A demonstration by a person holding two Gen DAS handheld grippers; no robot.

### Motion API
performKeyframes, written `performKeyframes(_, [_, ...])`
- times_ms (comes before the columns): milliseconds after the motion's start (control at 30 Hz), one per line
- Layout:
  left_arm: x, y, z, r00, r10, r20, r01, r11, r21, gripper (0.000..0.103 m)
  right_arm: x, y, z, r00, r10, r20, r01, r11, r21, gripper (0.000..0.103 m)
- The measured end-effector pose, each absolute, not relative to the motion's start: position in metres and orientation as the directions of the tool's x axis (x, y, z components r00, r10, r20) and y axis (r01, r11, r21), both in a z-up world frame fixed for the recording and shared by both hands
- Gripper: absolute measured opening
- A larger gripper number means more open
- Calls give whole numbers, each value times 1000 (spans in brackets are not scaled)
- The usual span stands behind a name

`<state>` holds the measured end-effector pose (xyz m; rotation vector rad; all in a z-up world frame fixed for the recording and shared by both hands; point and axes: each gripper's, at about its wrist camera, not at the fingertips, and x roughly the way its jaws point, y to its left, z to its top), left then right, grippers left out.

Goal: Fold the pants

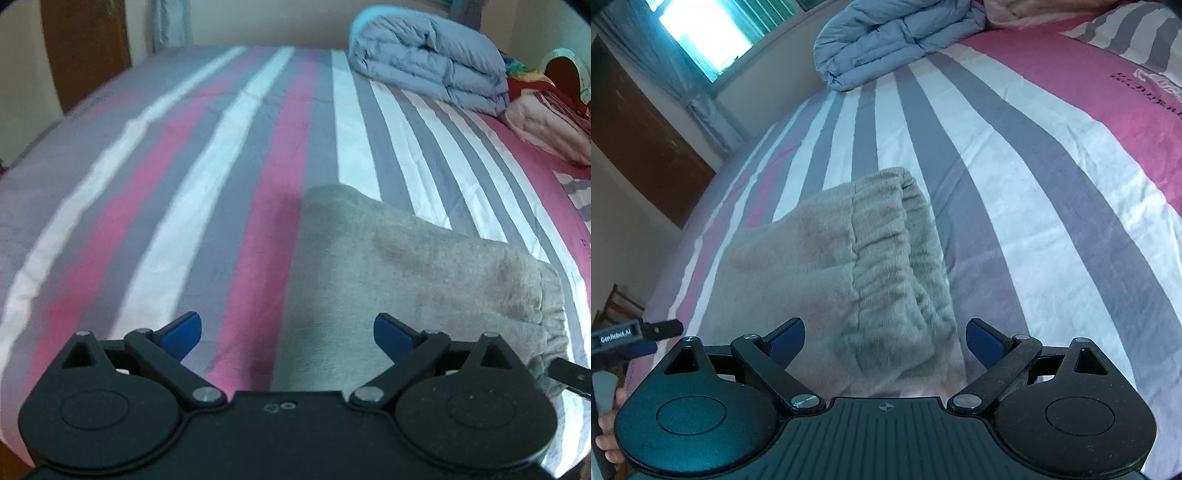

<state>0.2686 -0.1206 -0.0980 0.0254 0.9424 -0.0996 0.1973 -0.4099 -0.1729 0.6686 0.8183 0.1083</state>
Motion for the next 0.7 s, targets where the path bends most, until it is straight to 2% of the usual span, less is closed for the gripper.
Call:
performKeyframes(167, [290,-119,-130,537,-86,-839,96,995,-40,91,227,-419,-196,638,407,-654,179,747,640,94])
performKeyframes(200, [295,-117,-138,523,-102,-846,97,993,-60,88,232,-420,-201,629,430,-648,176,733,657,94])
performKeyframes(367, [309,-109,-162,455,-238,-858,109,971,-212,88,246,-431,-219,632,517,-577,163,639,752,93])
performKeyframes(500, [314,-104,-164,461,-249,-852,143,968,-206,96,258,-432,-224,615,558,-557,119,632,766,93])
performKeyframes(600, [321,-97,-168,444,-268,-855,163,962,-217,98,261,-442,-228,604,621,-500,99,564,820,94])
performKeyframes(700, [327,-93,-171,420,-308,-854,166,951,-261,98,261,-453,-233,586,656,-475,105,520,847,81])
